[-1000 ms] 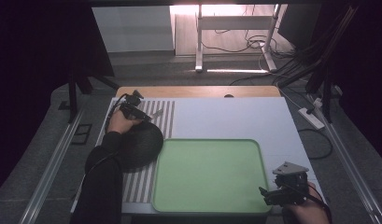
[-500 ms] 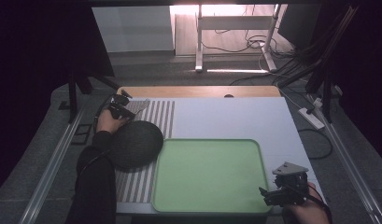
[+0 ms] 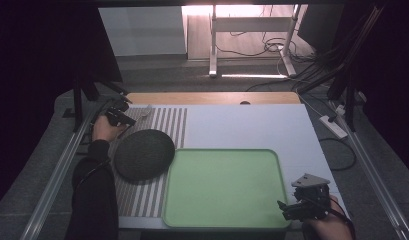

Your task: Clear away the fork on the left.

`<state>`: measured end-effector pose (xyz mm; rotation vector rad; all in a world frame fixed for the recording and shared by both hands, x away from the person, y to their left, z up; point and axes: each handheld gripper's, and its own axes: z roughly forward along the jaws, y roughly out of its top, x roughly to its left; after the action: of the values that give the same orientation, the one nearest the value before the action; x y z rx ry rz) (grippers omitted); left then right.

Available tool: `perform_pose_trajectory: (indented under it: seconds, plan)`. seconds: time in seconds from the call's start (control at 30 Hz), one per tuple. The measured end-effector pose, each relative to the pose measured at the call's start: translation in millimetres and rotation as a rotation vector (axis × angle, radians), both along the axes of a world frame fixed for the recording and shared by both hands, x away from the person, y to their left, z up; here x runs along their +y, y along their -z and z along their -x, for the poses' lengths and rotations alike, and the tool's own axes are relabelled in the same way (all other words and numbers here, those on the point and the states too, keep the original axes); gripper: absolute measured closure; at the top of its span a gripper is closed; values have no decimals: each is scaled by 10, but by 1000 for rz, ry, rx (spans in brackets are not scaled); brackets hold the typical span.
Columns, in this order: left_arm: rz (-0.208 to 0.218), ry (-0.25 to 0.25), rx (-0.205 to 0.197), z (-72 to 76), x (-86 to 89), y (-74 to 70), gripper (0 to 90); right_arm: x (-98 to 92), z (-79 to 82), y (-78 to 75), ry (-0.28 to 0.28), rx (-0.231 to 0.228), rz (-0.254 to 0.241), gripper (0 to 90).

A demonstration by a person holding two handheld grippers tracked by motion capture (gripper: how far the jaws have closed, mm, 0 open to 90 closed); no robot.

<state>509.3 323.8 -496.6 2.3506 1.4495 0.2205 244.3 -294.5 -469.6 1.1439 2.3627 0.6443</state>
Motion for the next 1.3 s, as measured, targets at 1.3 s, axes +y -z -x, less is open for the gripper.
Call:
perform_pose_trajectory:
  seconds: [1.3]
  plan:
    - [194,131,-46,1087,-531,-226,840,-80,11,-48,43,-29,-80,0]
